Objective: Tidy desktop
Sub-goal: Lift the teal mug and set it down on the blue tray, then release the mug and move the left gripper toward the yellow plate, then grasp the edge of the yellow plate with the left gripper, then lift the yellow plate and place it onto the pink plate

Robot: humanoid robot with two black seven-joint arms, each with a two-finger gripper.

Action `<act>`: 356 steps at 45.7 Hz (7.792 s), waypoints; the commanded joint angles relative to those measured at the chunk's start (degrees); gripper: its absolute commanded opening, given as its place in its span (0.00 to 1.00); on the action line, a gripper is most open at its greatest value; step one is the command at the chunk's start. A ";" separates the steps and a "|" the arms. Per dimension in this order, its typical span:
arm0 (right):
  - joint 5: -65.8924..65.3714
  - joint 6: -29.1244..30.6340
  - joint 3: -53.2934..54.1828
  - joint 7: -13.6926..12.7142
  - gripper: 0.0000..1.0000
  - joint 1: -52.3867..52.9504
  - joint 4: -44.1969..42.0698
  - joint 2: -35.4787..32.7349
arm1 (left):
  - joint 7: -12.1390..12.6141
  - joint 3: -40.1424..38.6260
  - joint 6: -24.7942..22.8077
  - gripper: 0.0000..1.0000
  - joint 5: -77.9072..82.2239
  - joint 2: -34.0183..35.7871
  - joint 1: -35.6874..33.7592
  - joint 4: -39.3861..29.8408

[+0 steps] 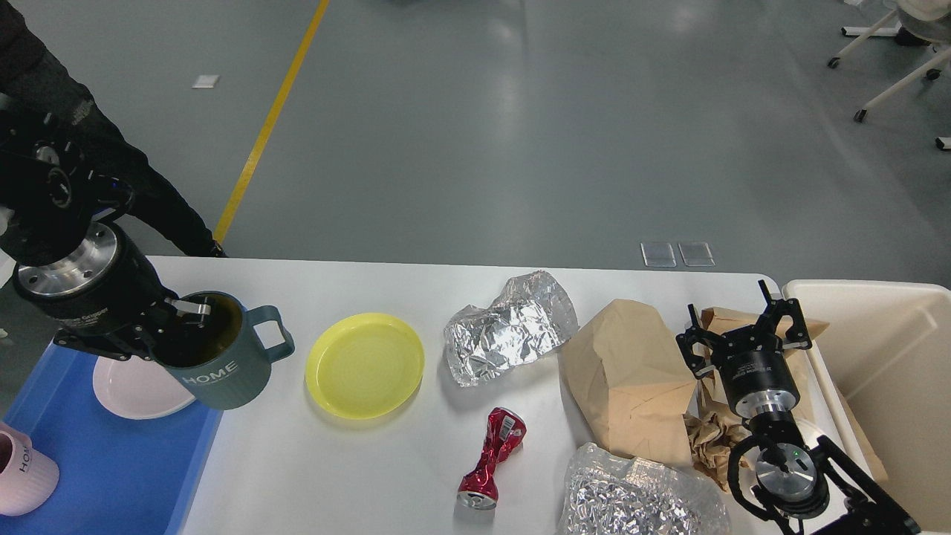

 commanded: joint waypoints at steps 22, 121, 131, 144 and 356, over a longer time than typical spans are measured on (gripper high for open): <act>0.00 0.00 0.00 0.00 1.00 0.05 0.00 0.00 | 1.27 -25.59 0.64 0.01 19.45 22.10 50.53 35.91; 0.00 0.00 0.00 0.00 1.00 -0.04 0.00 0.00 | 0.39 0.24 -3.14 0.96 -14.38 -10.95 -19.24 -5.65; 0.00 0.00 0.00 0.00 1.00 0.05 0.00 0.00 | 0.12 0.24 -3.06 0.96 -15.09 -10.78 -16.44 -5.13; 0.00 0.00 0.00 0.00 1.00 0.05 -0.09 0.09 | 0.65 0.24 -3.14 0.96 -14.83 -5.34 -2.11 -0.83; 0.00 0.00 0.00 0.00 1.00 0.05 -0.09 0.09 | 8.56 -17.68 5.65 0.00 -18.78 19.02 39.54 39.59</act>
